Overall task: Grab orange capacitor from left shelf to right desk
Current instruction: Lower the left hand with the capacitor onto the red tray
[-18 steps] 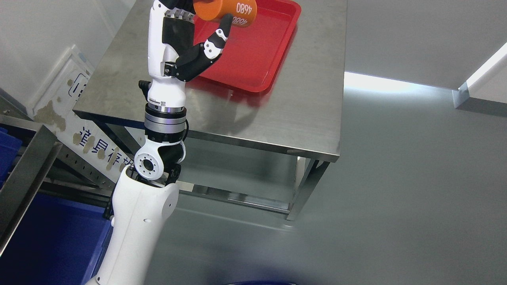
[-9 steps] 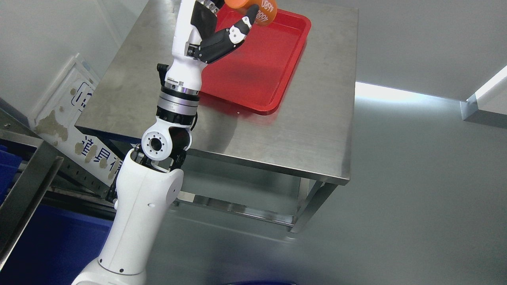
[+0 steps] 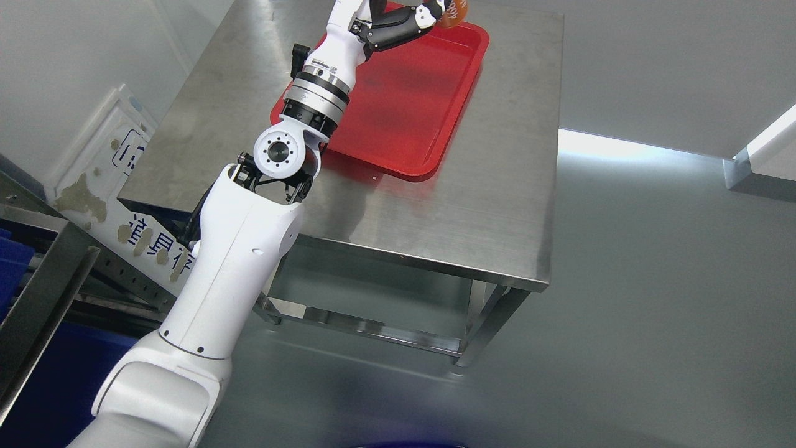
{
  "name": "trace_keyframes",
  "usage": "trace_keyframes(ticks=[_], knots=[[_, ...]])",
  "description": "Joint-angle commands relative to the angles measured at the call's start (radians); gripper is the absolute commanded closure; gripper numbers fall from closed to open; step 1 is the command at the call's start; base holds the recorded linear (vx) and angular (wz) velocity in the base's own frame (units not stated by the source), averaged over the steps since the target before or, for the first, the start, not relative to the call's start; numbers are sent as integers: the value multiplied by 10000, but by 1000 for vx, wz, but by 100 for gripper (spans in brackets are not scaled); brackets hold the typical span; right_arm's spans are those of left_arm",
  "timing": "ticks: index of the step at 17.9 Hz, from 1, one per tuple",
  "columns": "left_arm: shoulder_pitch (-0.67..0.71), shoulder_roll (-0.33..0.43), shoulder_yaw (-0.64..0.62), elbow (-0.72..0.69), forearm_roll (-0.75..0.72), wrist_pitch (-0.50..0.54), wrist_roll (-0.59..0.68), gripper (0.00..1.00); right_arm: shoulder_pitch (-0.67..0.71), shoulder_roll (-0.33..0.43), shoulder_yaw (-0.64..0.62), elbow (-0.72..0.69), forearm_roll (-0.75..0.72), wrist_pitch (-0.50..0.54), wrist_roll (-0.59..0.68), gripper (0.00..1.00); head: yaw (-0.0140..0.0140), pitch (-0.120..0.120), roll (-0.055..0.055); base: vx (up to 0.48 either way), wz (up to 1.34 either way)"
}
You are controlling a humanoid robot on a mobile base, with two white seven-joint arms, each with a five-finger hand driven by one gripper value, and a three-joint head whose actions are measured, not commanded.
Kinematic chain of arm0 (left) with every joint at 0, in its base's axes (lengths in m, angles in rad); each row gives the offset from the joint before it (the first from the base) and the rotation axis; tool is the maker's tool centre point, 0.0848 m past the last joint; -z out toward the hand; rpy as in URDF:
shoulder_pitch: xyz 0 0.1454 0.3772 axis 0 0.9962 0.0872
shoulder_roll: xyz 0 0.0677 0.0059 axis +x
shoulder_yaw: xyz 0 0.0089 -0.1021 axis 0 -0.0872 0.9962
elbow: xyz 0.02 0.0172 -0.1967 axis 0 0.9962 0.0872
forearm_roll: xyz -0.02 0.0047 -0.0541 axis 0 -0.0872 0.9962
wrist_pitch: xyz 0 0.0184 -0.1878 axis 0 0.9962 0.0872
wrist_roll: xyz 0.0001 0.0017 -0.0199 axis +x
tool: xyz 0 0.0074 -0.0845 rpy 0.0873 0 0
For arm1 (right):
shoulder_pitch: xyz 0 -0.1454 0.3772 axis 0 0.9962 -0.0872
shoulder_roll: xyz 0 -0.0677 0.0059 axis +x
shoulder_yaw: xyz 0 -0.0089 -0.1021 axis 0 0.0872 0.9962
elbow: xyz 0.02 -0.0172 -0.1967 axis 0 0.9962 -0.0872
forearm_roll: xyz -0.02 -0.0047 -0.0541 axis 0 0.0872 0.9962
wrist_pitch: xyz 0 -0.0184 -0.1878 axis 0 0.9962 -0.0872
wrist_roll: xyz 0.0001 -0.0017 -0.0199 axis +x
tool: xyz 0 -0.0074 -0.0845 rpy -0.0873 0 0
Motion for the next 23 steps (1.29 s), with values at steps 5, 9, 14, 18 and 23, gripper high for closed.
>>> trace_keyframes(ticks=[5, 9, 14, 18, 23], knots=[[-1244, 174, -398, 5970, -205, -402, 323, 98, 199, -175, -123, -175, 46, 1, 0, 0, 0, 0, 0, 0, 0], [-1245, 174, -122, 6049, -587, -556, 354, 97, 199, -175, -123, -175, 46, 1, 0, 0, 0, 0, 0, 0, 0], [-1137, 174, 293, 6079, -773, -787, 293, 94, 199, -175, -123, -175, 46, 1, 0, 0, 0, 0, 0, 0, 0], [-1137, 174, 262, 6079, -711, -956, 247, 88, 199, -175, -123, -175, 46, 1, 0, 0, 0, 0, 0, 0, 0], [-1137, 174, 247, 6064, -696, -956, 232, 69, 199, -175, -123, -175, 46, 1, 0, 0, 0, 0, 0, 0, 0]])
